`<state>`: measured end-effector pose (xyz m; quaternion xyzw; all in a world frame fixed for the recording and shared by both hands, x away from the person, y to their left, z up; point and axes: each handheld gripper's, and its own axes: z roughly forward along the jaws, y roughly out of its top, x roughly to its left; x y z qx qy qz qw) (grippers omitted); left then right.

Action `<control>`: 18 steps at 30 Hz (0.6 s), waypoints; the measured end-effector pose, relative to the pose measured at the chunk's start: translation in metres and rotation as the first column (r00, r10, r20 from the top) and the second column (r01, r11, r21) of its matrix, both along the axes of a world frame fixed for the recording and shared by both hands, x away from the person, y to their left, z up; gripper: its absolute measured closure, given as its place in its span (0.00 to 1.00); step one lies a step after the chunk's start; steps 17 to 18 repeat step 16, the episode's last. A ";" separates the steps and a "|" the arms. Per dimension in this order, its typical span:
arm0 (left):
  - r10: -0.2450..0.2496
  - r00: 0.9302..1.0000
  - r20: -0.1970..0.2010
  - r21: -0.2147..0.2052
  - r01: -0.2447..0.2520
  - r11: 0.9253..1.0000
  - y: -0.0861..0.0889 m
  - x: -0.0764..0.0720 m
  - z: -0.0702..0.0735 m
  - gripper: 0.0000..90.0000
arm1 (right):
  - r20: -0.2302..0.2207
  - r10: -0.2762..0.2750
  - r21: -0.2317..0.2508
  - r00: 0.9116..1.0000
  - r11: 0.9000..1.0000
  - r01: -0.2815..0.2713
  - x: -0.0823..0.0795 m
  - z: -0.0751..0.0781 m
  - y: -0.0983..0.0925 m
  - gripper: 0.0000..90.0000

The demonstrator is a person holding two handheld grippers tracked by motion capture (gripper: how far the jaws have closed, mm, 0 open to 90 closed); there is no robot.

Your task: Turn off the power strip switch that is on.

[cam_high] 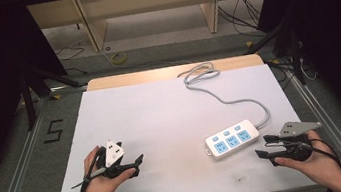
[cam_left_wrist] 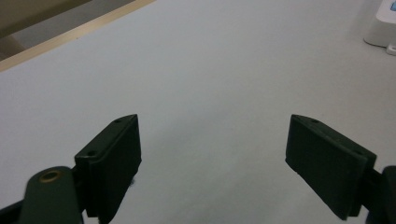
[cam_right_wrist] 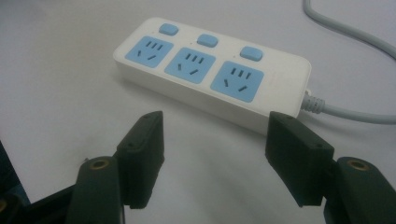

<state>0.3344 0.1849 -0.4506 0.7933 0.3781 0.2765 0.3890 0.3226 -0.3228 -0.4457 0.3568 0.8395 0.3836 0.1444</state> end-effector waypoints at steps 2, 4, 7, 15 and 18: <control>-0.001 1.000 0.000 0.000 0.001 1.000 0.000 0.000 0.000 0.20 | 0.004 -0.002 0.003 1.000 1.000 0.002 -0.001 0.000 -0.001 0.42; -0.002 1.000 0.000 0.001 0.002 1.000 0.000 0.000 0.000 0.20 | 0.003 -0.004 0.007 1.000 1.000 0.004 -0.001 -0.001 -0.001 0.42; -0.001 1.000 -0.001 0.003 0.001 1.000 0.000 0.000 0.000 0.20 | 0.007 -0.010 0.016 1.000 1.000 0.010 -0.001 -0.001 -0.001 0.41; -0.011 1.000 -0.002 0.002 0.011 1.000 -0.004 0.001 0.000 0.20 | 0.017 -0.008 0.033 1.000 0.999 0.007 -0.001 -0.001 0.000 0.40; -0.013 1.000 -0.005 -0.004 0.013 1.000 -0.005 0.000 0.000 0.20 | 0.018 -0.008 0.033 1.000 0.999 0.007 -0.001 -0.001 0.000 0.40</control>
